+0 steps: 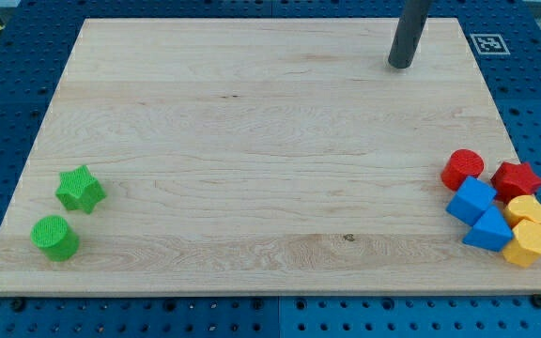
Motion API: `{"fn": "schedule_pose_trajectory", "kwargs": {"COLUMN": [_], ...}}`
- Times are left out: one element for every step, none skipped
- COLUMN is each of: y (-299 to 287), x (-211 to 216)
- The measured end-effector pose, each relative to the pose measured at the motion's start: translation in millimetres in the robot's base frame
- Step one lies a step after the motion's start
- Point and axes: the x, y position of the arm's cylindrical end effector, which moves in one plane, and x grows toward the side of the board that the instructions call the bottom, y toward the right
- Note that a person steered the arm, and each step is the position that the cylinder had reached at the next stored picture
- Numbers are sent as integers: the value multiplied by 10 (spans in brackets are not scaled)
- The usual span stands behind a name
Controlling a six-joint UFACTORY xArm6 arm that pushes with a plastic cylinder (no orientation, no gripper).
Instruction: Point your arm towards center side of board
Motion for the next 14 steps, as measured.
{"fn": "schedule_pose_trajectory", "kwargs": {"y": [0, 0, 0, 0, 0, 0, 0, 0, 0, 0, 0, 0, 0, 0], "x": [-3, -15, -17, -37, -58, -83, -117, -151, -188, -237, -294, -346, -397, -450]}}
